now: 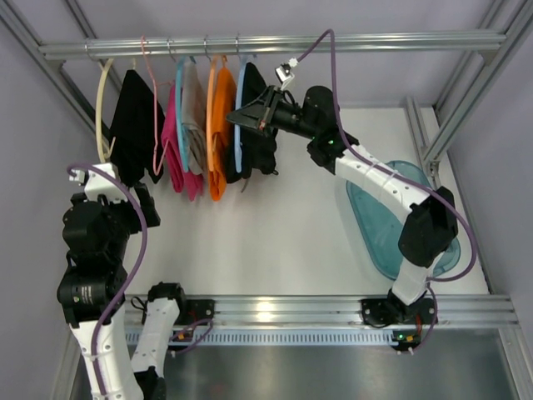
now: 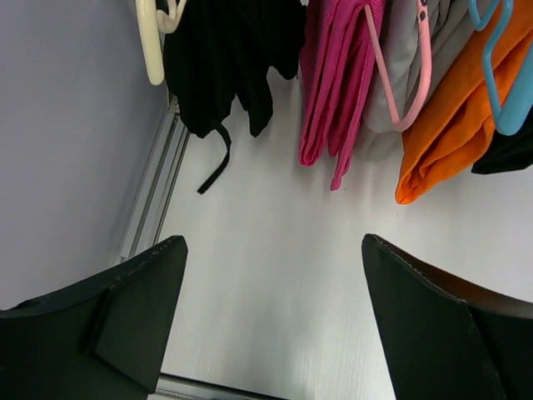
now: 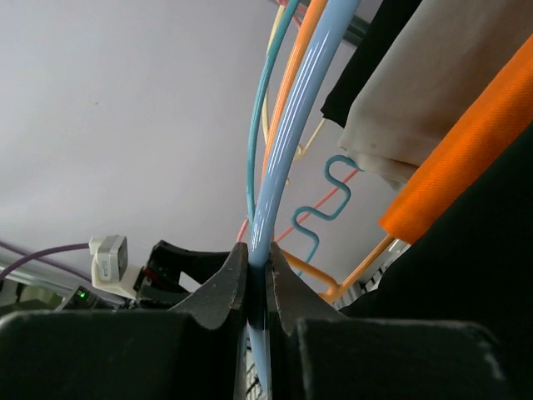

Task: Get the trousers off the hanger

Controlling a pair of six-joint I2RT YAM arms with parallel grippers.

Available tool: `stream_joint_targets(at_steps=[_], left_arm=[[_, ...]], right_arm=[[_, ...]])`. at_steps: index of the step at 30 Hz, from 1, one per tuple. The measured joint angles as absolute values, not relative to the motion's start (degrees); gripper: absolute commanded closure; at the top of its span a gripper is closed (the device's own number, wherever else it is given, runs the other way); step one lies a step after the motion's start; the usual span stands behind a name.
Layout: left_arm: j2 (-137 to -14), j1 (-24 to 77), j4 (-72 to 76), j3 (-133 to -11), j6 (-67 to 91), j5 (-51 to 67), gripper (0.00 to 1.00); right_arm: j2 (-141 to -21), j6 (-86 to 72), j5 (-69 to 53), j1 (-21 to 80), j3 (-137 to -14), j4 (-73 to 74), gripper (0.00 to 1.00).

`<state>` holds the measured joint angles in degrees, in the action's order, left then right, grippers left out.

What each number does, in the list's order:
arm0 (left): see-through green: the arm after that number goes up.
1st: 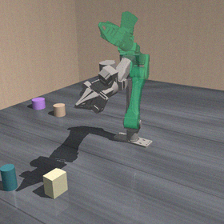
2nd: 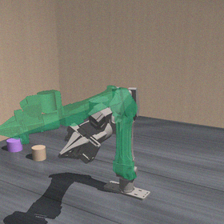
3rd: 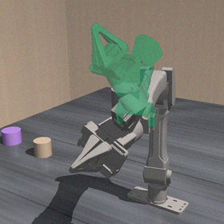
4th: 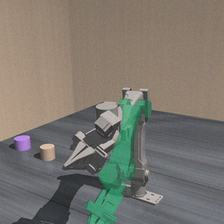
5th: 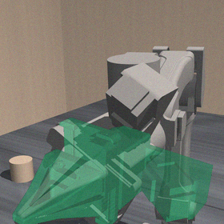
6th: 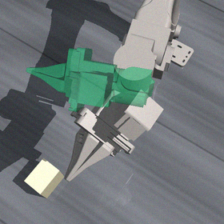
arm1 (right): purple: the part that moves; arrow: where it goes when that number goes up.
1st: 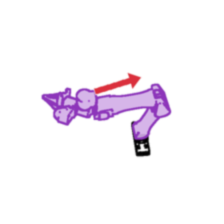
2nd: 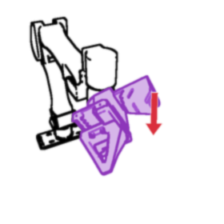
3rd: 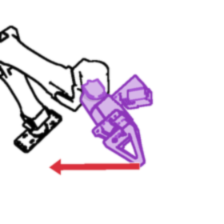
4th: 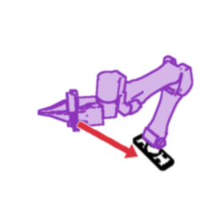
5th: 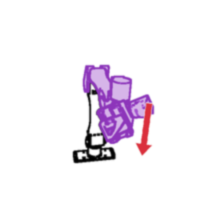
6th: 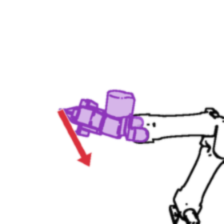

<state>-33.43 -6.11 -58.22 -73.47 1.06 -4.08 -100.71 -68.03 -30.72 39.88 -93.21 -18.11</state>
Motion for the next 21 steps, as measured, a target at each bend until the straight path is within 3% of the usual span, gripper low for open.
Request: stream_joint_targets(at_steps=[21], left_arm=[[-35.3, -6.1, -58.2, -75.8, 2.1, -3.4, 0.05]], right_arm=[[-101.6, -44.5, -35.3, 39.6, -94.5, -16.8, 1.00]])
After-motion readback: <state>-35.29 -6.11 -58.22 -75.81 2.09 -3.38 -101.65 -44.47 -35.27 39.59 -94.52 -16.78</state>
